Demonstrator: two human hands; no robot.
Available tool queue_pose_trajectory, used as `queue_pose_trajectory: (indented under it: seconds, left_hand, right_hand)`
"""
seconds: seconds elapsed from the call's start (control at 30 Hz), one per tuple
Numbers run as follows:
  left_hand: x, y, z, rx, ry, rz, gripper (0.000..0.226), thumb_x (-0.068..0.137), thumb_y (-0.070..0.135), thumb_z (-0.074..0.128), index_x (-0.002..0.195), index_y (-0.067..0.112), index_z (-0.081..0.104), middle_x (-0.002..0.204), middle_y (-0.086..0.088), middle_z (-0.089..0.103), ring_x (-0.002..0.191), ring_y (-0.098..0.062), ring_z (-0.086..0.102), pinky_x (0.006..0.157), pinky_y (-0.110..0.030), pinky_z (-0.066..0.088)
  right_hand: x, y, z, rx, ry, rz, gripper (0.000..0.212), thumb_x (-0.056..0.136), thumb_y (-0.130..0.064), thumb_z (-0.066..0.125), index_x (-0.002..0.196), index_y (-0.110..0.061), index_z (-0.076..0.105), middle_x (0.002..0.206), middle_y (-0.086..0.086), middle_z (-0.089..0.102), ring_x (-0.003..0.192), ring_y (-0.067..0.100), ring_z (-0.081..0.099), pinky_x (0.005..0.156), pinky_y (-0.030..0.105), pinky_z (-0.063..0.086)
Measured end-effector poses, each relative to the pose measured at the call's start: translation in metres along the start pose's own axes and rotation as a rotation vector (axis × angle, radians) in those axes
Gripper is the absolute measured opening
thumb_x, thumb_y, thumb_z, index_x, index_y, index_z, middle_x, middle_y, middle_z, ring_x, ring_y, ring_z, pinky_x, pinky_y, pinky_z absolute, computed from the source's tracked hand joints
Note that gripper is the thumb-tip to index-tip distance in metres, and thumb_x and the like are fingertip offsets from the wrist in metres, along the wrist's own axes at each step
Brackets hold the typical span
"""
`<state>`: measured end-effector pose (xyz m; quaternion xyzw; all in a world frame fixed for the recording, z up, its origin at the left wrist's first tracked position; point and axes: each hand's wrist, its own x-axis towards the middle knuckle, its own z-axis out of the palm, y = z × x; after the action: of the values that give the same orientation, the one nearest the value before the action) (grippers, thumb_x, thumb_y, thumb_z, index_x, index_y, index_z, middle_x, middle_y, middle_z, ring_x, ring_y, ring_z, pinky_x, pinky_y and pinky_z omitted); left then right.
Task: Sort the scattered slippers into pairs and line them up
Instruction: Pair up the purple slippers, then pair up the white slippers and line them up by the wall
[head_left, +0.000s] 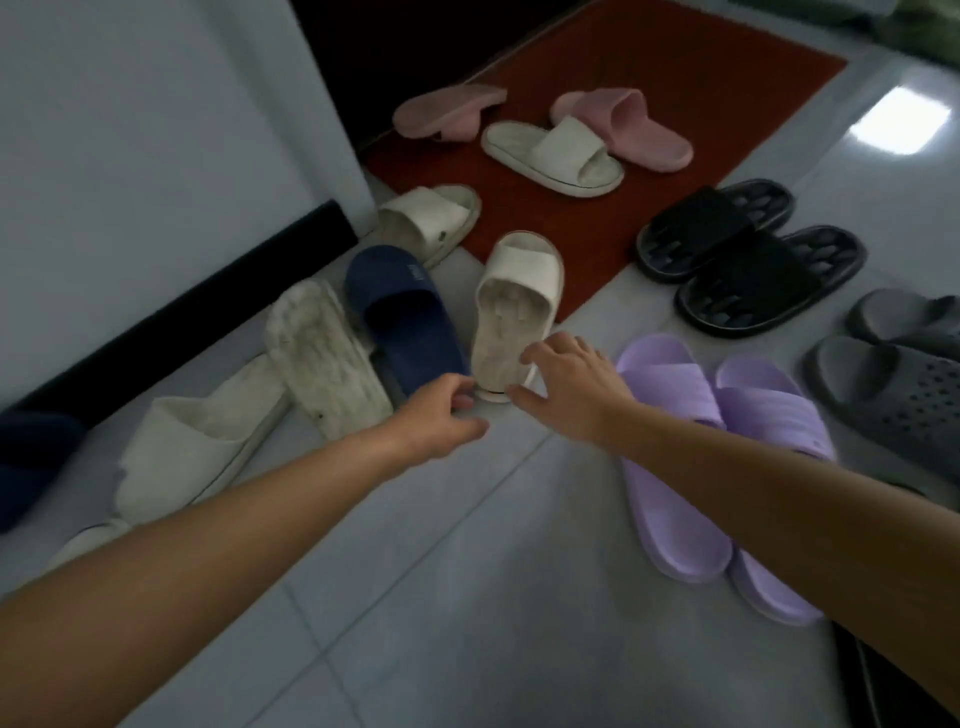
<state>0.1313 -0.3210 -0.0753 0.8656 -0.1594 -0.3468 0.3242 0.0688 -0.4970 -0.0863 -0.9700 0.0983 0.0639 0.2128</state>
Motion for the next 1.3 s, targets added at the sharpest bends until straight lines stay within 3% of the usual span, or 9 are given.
queue_pose_trajectory:
  seconds: [0.13,0.37,0.53,0.6,0.7,0.83,0.93,1.1,1.3]
  left_hand:
    - [-0.047,-0.072,-0.04,-0.028,0.147,-0.083,0.064,0.084,0.015,0.066,0.14,0.011,0.035,0.133,-0.008,0.048,0.097,-0.019,0.056,0.074,-0.027,0.047]
    - [-0.125,-0.2,-0.092,-0.138,0.634,-0.334,0.058,0.086,0.014,0.063,0.138,0.006,0.037,0.138,-0.011,0.044,0.127,-0.027,0.043,0.104,-0.032,0.035]
    - [-0.169,-0.275,-0.131,0.04,0.886,-0.51,0.049,0.082,0.02,0.063,0.129,0.009,0.049,0.132,-0.014,0.051,0.12,-0.032,0.046,0.102,-0.039,0.037]
    - [-0.181,-0.299,-0.139,0.104,0.857,-0.596,0.06,0.08,0.028,0.065,0.135,0.015,0.042,0.139,-0.009,0.044,0.126,-0.031,0.039,0.1,-0.04,0.036]
    - [-0.19,-0.322,-0.14,0.116,0.654,-0.736,0.07,0.076,0.052,0.06,0.137,0.028,0.035,0.143,-0.002,0.037,0.128,-0.03,0.036,0.097,-0.043,0.037]
    - [-0.191,-0.329,-0.135,0.195,0.513,-0.74,0.091,0.058,0.072,0.058,0.136,0.04,0.022,0.14,0.002,0.035,0.125,-0.03,0.037,0.094,-0.047,0.033]
    - [-0.191,-0.33,-0.132,0.248,0.46,-0.737,0.102,0.056,0.066,0.064,0.14,0.044,0.011,0.143,0.002,0.026,0.127,-0.027,0.031,0.095,-0.047,0.029]
    - [-0.195,-0.325,-0.141,0.217,0.516,-0.745,0.094,0.059,0.054,0.069,0.138,0.04,0.02,0.127,-0.004,0.035,0.115,-0.027,0.038,0.09,-0.042,0.03]
    - [-0.212,-0.327,-0.141,0.187,0.52,-0.886,0.091,0.067,0.057,0.065,0.142,0.04,0.016,0.126,-0.009,0.036,0.113,-0.032,0.041,0.089,-0.044,0.038]
  right_hand:
    - [0.011,-0.063,0.022,0.084,-0.115,-0.049,0.05,0.086,-0.055,0.049,0.126,-0.024,0.048,0.132,0.007,0.045,0.124,0.029,0.042,0.098,0.039,0.036]
    - [0.04,-0.176,0.077,0.106,-0.215,-0.17,0.047,0.084,-0.051,0.056,0.122,-0.022,0.052,0.13,0.005,0.044,0.121,0.027,0.043,0.097,0.04,0.04]
    - [0.053,-0.262,0.125,0.168,-0.249,-0.244,0.05,0.087,-0.044,0.058,0.127,-0.017,0.05,0.135,0.008,0.046,0.125,0.024,0.042,0.101,0.036,0.037]
    - [0.06,-0.295,0.141,0.196,-0.273,-0.259,0.059,0.087,-0.04,0.059,0.137,-0.013,0.04,0.142,0.011,0.041,0.131,0.027,0.038,0.105,0.037,0.034]
    - [0.068,-0.328,0.158,0.181,-0.271,-0.235,0.072,0.088,-0.034,0.06,0.144,-0.01,0.024,0.146,0.014,0.034,0.133,0.032,0.036,0.106,0.039,0.033]
    - [0.077,-0.336,0.166,0.222,-0.226,-0.118,0.071,0.086,-0.03,0.064,0.142,-0.007,0.028,0.14,0.019,0.031,0.121,0.037,0.046,0.102,0.038,0.037]
    - [0.083,-0.327,0.165,0.232,-0.266,-0.062,0.062,0.085,-0.033,0.064,0.134,-0.004,0.041,0.133,0.022,0.036,0.114,0.038,0.049,0.099,0.036,0.038]
    - [0.087,-0.311,0.159,0.197,-0.263,-0.087,0.037,0.091,-0.033,0.055,0.107,0.0,0.06,0.113,0.024,0.053,0.093,0.035,0.056,0.073,0.031,0.039]
    - [0.077,-0.308,0.153,0.093,-0.177,-0.17,0.024,0.096,-0.027,0.046,0.097,-0.006,0.056,0.097,0.018,0.062,0.093,0.035,0.057,0.076,0.038,0.043]
